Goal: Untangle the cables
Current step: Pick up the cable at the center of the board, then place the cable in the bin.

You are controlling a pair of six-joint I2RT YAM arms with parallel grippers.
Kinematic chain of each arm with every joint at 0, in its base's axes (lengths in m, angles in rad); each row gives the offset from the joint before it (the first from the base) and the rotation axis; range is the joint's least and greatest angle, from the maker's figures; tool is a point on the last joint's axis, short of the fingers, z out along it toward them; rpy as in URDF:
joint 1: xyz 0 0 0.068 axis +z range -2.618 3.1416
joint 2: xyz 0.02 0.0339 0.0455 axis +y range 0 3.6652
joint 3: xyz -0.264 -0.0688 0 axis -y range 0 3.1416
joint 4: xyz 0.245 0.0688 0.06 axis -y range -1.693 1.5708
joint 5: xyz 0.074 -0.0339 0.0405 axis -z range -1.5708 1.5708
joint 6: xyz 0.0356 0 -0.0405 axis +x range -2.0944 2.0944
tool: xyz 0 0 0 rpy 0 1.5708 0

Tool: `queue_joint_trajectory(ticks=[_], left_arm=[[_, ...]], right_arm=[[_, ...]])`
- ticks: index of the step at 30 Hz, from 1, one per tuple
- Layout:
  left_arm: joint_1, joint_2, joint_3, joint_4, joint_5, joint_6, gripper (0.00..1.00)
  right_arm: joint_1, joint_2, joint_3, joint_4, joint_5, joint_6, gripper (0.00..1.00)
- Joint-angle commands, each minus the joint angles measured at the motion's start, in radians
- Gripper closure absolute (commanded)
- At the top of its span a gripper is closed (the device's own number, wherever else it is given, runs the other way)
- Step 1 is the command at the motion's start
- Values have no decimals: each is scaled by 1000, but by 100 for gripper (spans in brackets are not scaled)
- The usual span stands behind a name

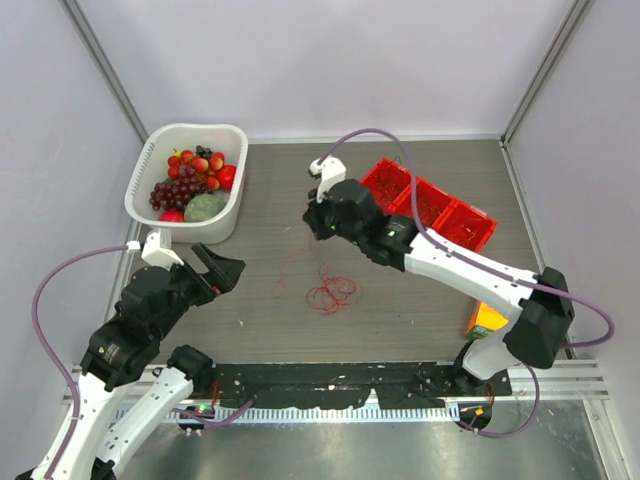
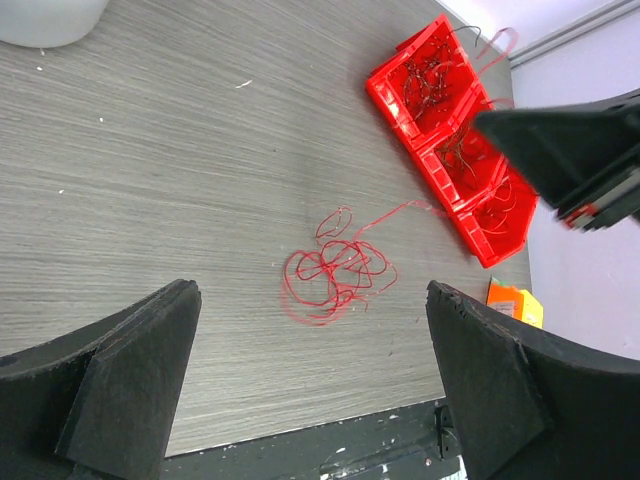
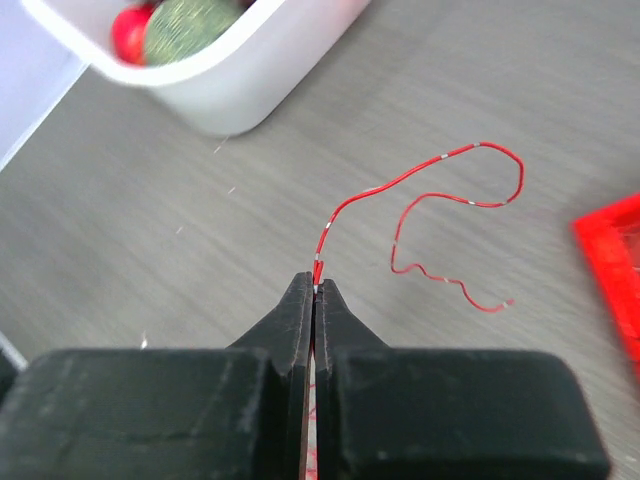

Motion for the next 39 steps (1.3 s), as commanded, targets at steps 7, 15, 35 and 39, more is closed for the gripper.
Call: queue_joint_trajectory(ticks=[7, 15, 35, 39], left_arm=[[3, 7, 29, 54, 24, 35, 0], [3, 15, 19, 75, 50, 39, 0], [3, 50, -47, 199, 228, 53, 0], [4, 48, -57, 203, 248, 59, 0]], right_arm=[[-260, -185, 112, -61, 279, -62, 99], [-404, -181, 97, -12, 675, -292, 99], [-642, -146, -241, 435, 956, -798, 99], [-642, -95, -244, 300, 930, -698, 99]])
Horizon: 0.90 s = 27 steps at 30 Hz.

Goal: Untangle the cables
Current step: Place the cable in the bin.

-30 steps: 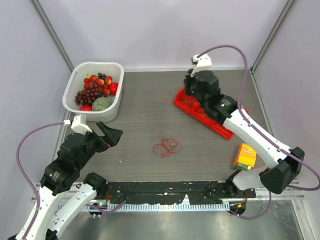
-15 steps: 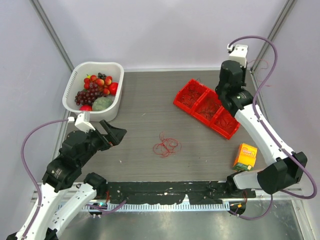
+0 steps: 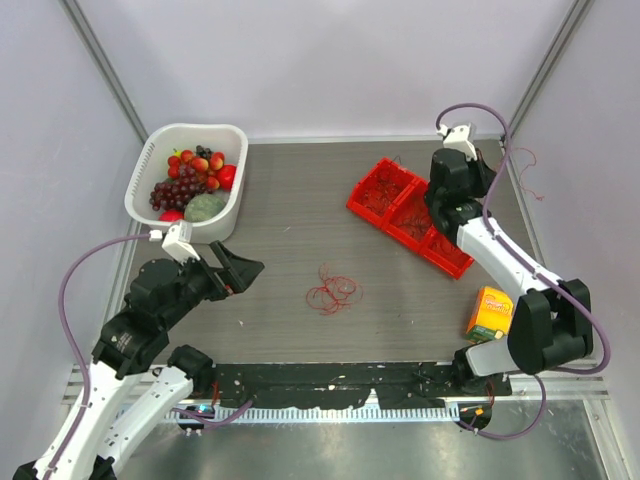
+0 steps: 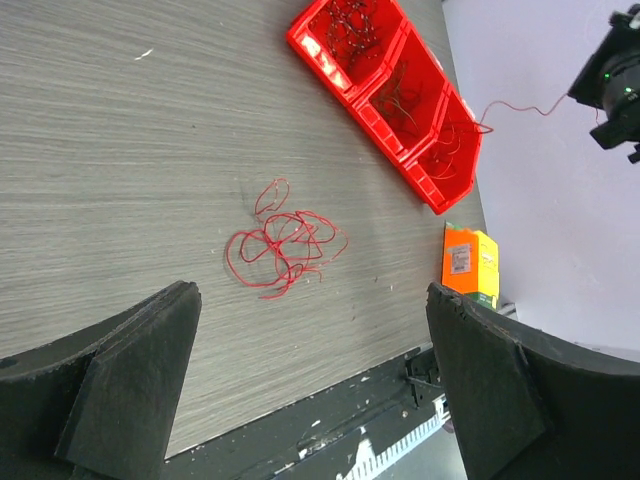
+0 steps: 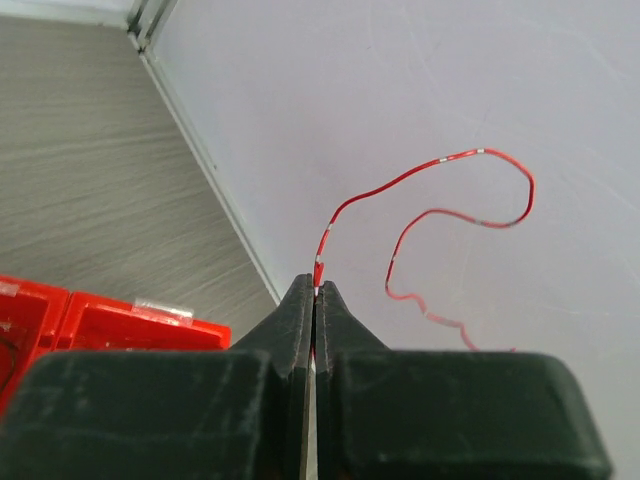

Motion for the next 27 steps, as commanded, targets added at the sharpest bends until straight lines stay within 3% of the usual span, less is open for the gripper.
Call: queue_joint_trajectory(ticks=[1, 9, 16, 27], left_arm=[[3, 6, -12, 64, 55, 29, 0], [3, -6, -22, 61, 63, 38, 0], [3, -12, -24, 50, 63, 45, 0], [3, -17, -36, 58, 61, 37, 0]], right_arm=[[-4, 27, 1, -95, -50, 115, 99], [-4, 127, 30, -369, -393, 396, 99], [-66, 154, 12, -441, -667, 668, 99], [-144, 18, -91, -524, -804, 992, 99]])
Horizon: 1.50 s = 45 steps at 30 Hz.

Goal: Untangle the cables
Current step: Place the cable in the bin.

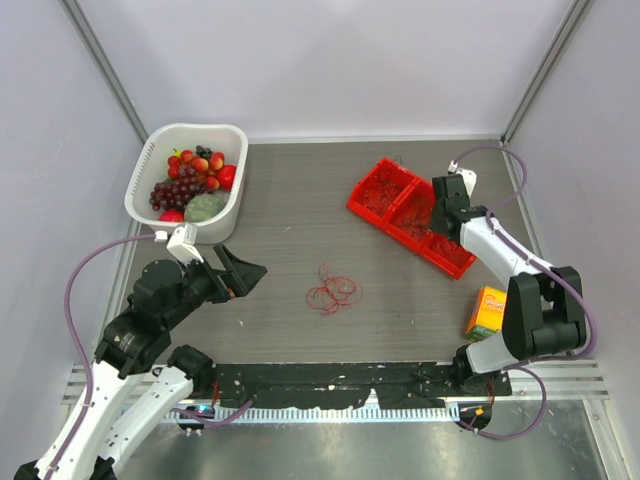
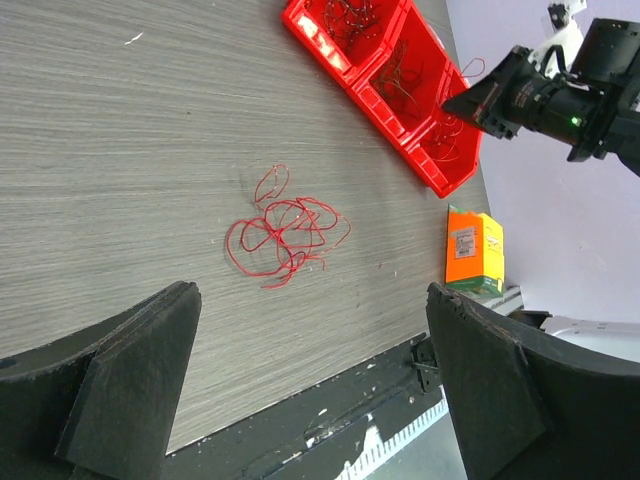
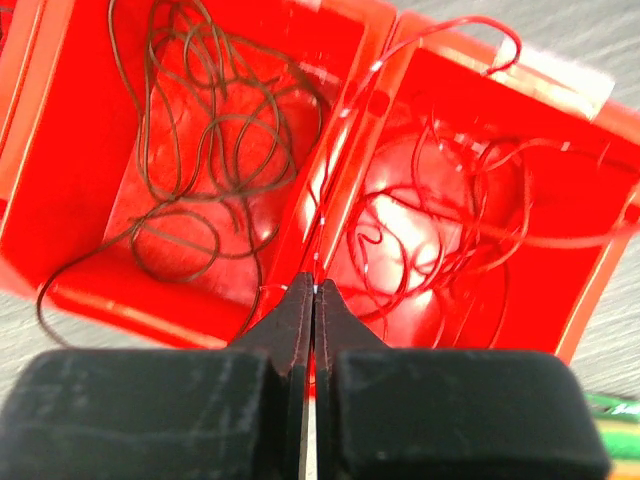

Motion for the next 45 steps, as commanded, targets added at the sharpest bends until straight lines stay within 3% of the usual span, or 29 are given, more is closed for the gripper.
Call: queue_joint_trajectory(ticks=[1, 3, 7, 10, 19, 23, 26, 29, 33, 38, 41, 45], left_arm=[[3, -12, -10, 51, 23, 12, 0], [3, -10, -12, 51, 24, 9, 0], [3, -20, -9, 49, 27, 4, 0], [3, -23, -3, 40, 24, 4, 0], [4, -4, -27, 61, 43, 1, 0], [3, 77, -58, 100, 134, 9, 0], [3, 161, -101, 198, 263, -14, 8], [3, 236, -147, 316, 357, -57, 20], [1, 347, -164, 439, 394, -78, 24], [0, 512, -147, 531, 393, -59, 25], [-6, 621, -119, 560, 391, -40, 31], [-17, 729, -98, 604, 393, -26, 35]], right_arm=[[-56, -116, -55, -42, -144, 216, 99], [-115, -126, -71, -33, -219, 265, 99], [-204, -105, -65, -19, -204, 270, 99], [-207, -58, -28, -61, -99, 239, 99], [-207, 116, 33, -12, -75, 169, 99], [-207, 174, 72, -21, -84, 132, 99], [-207, 174, 89, -48, -81, 113, 98], [-207, 127, 92, -93, -68, 112, 86], [-205, 18, 83, -140, -52, 106, 62], [-199, -93, 93, -199, -31, 80, 52], [-198, -143, 96, -214, -28, 61, 43], [-193, -152, 112, -233, -35, 34, 41]])
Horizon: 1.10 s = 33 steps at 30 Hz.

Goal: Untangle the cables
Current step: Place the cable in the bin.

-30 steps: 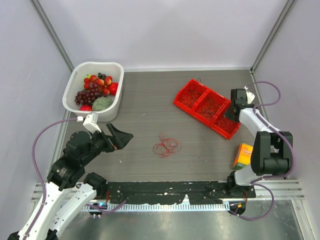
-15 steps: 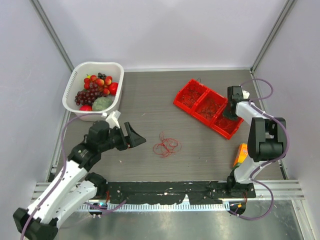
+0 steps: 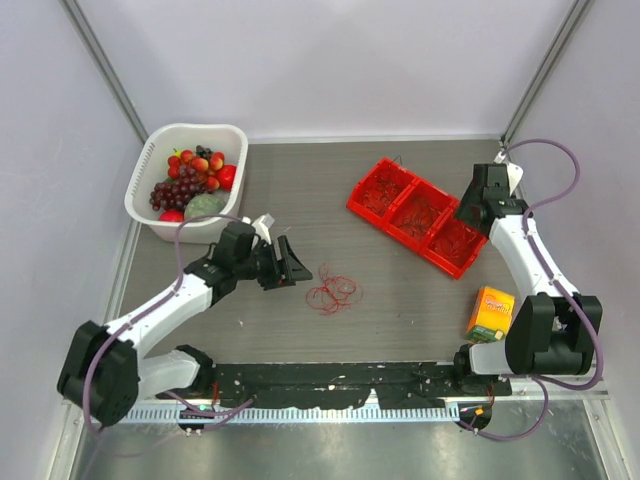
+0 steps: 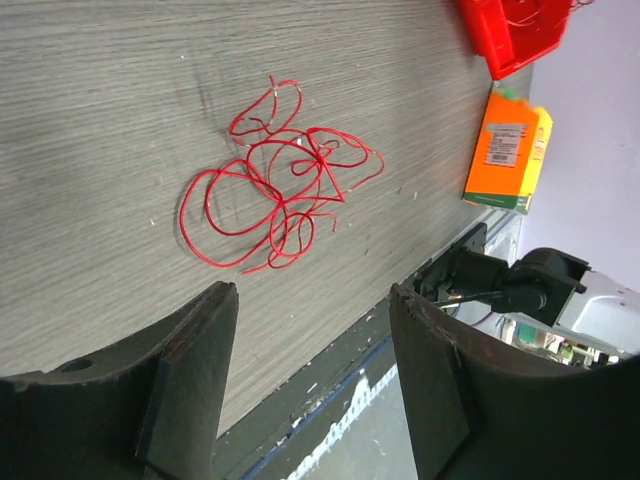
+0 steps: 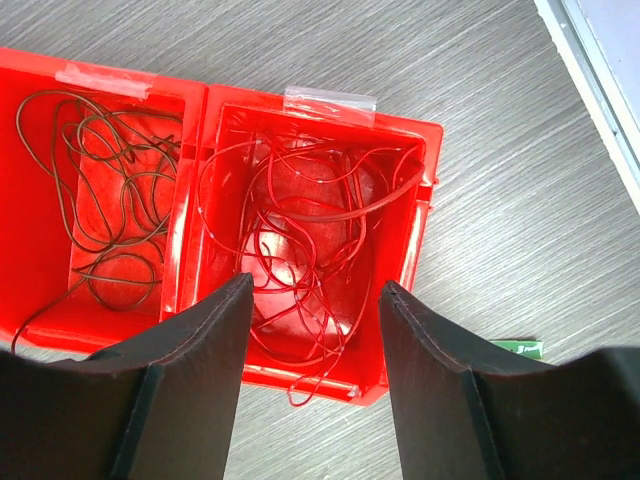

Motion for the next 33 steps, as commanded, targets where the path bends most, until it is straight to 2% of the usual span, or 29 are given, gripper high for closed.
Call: queue_joint_trajectory(ticks=[1, 2, 5, 7, 8, 12, 15, 21, 23, 27, 28, 29, 31, 32, 33], left_arm=[[-14, 93, 53, 138, 25, 28, 35], [-17, 116, 59, 149, 23, 28, 34], [-23, 187, 82, 175, 25, 35, 31], [-27, 234, 107, 178, 26, 41, 31], [-29, 272, 118, 178, 32, 46, 31], [-38, 390, 182, 199, 39, 78, 35], [-38, 475, 234, 187, 19, 115, 39], [-43, 592, 287, 144, 16, 144, 43], [-52, 605, 288, 144, 14, 143, 48], [-70, 599, 284, 146, 5, 138, 61], [-73, 587, 280, 146, 3, 135, 62], [-76, 580, 277, 143, 2, 132, 62], [-75, 544, 264, 132, -12, 132, 60], [-76, 520, 254, 124, -18, 135, 56], [-75, 489, 242, 120, -27, 136, 51]], right_arm=[[15, -30, 39, -30, 10, -42, 41], [25, -37, 39, -25, -14, -53, 41], [200, -71, 32, -12, -89, -65, 41], [286, -88, -11, 31, -236, -60, 42], [313, -96, -31, 57, -367, -42, 42], [461, -120, -177, 212, -548, -8, 42], [530, -61, -243, 271, -589, -10, 42], [578, 19, -333, 378, -674, -16, 45], [593, 45, -346, 407, -672, -17, 47], [616, 110, -352, 452, -698, -14, 60], [621, 117, -346, 452, -704, -14, 71], [633, 128, -341, 446, -704, -14, 76], [650, 124, -329, 421, -685, -20, 95], [656, 119, -326, 410, -653, -22, 99], [666, 101, -318, 383, -634, -25, 99]])
